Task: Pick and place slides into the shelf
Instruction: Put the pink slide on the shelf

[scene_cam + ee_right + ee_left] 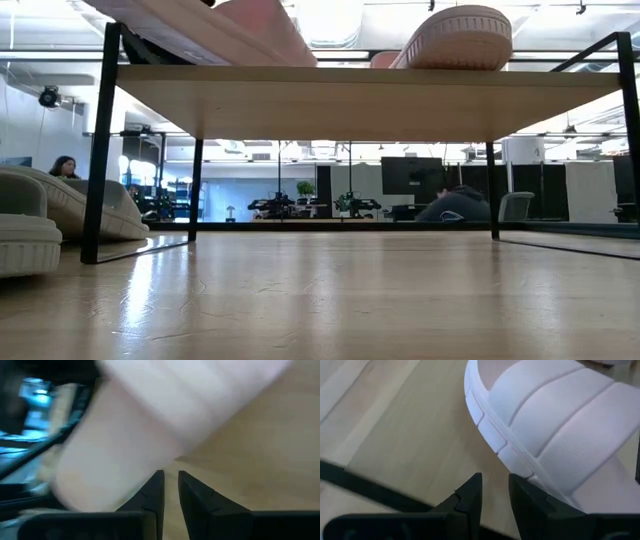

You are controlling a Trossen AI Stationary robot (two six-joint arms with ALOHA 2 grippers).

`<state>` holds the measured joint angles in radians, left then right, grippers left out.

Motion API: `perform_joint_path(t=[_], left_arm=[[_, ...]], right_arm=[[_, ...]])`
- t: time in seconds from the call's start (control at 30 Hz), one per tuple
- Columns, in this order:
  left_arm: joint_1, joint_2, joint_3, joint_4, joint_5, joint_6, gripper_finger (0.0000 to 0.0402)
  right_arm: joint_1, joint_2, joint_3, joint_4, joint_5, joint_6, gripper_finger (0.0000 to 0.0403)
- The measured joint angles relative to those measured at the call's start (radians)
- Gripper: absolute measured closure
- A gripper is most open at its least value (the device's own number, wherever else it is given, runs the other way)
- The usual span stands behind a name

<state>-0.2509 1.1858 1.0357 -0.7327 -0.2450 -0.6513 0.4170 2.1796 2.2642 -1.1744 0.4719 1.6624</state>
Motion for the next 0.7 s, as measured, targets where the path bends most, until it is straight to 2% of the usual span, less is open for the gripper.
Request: perform_joint_path(t=[0.17,0.43,0.7], left_arm=[[0.0,0.011,0.003,0.057,-0.002,0.013,0.032],[0.0,0.028,0.002,0.071,-0.001,0.03,0.032],[0.0,0.04,0.002,0.079,0.0,0.03,0.032]], right_arm=[[-0.022,-0.002,0.0,-0.142,0.027,0.051,0.0354],[-0.041,-0.027,0.0,-0.17,0.078,0.045,0.0353],[-0.045,-0.076,0.0,-0.326,0.163,0.121,0.0353]])
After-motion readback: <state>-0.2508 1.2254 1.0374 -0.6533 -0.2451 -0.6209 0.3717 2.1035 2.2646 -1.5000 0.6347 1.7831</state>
